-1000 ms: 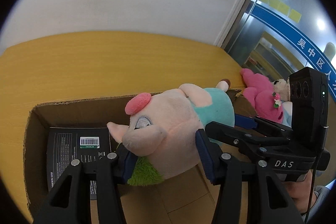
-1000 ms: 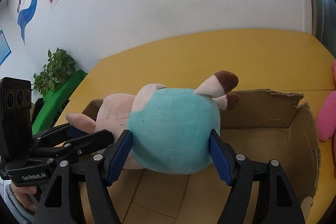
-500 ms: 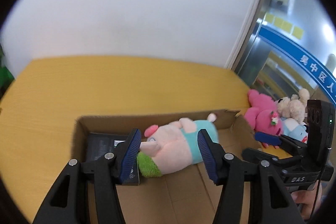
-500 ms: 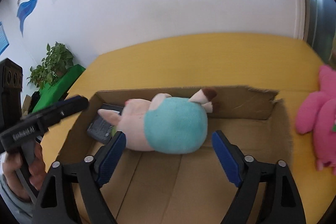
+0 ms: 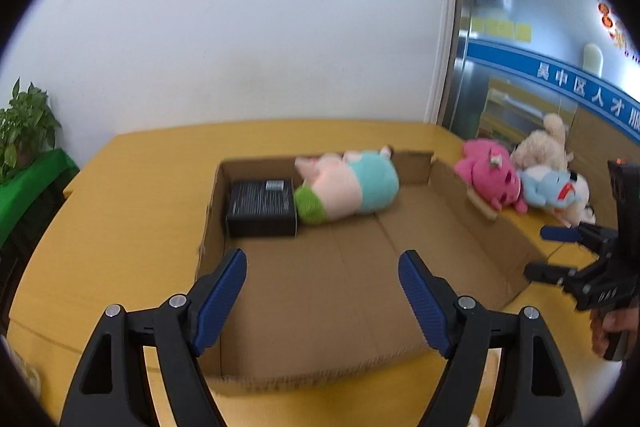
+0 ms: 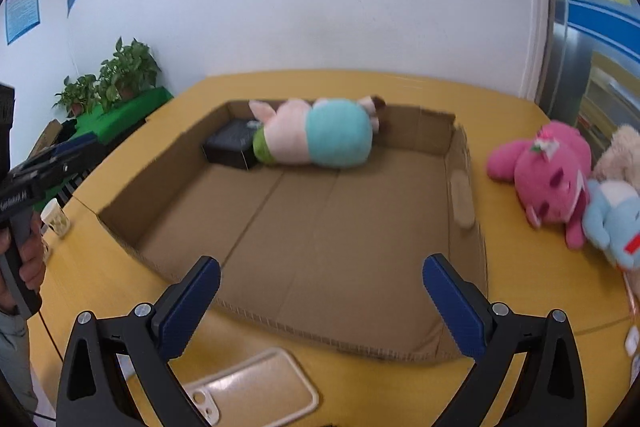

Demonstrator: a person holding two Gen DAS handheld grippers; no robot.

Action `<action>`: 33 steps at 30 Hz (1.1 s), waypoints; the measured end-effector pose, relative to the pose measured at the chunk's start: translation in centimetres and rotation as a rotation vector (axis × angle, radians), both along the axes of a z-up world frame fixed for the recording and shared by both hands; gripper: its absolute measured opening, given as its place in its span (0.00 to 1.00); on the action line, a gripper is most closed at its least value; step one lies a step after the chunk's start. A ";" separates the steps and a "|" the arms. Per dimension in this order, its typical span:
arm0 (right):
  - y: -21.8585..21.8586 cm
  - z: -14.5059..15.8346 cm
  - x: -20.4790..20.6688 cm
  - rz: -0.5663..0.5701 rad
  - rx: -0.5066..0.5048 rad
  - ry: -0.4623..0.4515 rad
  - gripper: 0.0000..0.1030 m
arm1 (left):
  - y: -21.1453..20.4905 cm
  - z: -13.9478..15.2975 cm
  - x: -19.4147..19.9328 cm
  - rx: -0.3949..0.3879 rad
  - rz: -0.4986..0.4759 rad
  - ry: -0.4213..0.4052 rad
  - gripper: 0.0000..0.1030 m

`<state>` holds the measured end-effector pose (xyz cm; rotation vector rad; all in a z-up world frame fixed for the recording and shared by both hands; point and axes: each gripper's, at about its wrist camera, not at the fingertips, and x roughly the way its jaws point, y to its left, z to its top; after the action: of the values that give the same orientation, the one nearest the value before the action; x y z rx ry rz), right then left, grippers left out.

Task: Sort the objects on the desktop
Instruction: 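Release the pig plush into the box and withdraw both tools, then close the right tool on the black sunglasses lens while the left tool approaches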

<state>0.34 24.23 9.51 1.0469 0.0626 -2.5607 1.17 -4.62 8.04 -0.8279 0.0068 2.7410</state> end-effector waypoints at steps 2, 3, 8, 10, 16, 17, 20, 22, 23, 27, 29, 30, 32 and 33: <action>0.6 -0.8 0.5 -0.022 -0.014 -0.024 1.00 | -0.4 -1.8 0.4 0.002 0.000 -0.051 0.76; 0.9 -1.0 1.0 -0.041 -0.028 -0.027 1.00 | -0.5 -2.3 0.5 0.017 0.013 -0.067 0.76; 0.7 0.2 5.4 -0.054 0.009 0.050 1.00 | -1.3 -2.1 3.5 0.086 0.040 -0.053 0.76; 0.4 0.6 7.1 -0.050 0.028 0.072 1.00 | -0.5 -1.6 5.2 0.036 0.045 -0.010 0.76; -0.2 0.2 11.6 -0.056 -0.039 0.085 0.93 | 2.1 -1.3 9.1 -0.021 0.046 0.055 0.76; -0.3 0.2 12.5 -0.052 -0.045 0.101 0.72 | 2.1 -1.4 9.5 0.004 0.028 0.042 0.73; -0.7 0.6 14.2 -0.044 -0.032 0.118 0.37 | 1.9 -1.4 10.1 0.057 0.008 -0.005 0.17; -0.7 1.3 15.4 -0.060 -0.030 0.151 0.42 | 1.8 -1.2 10.5 0.077 0.013 -0.020 0.11; -0.6 1.7 15.8 -0.055 -0.037 0.156 0.55 | 1.7 -1.0 10.9 0.085 0.012 -0.010 0.11; 0.0 2.9 17.7 -0.062 -0.060 0.207 1.00 | 1.7 0.2 12.7 0.074 0.048 0.039 0.41; 0.4 2.9 18.5 -0.070 -0.069 0.209 1.00 | 1.8 0.4 13.6 0.061 0.067 0.068 0.74; 0.7 2.6 18.8 -0.076 -0.079 0.198 1.00 | 1.9 0.4 14.1 0.060 0.067 0.084 0.74; 1.5 1.5 19.3 -0.085 -0.103 0.165 1.00 | 2.4 0.0 14.9 0.047 0.048 0.082 0.74; 1.9 0.8 19.6 -0.094 -0.107 0.148 1.00 | 2.7 -0.3 15.2 0.041 0.035 0.075 0.74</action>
<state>19.96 26.11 10.35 0.8384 -0.0866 -2.6894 16.34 -1.88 7.74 -0.7209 -0.0493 2.7932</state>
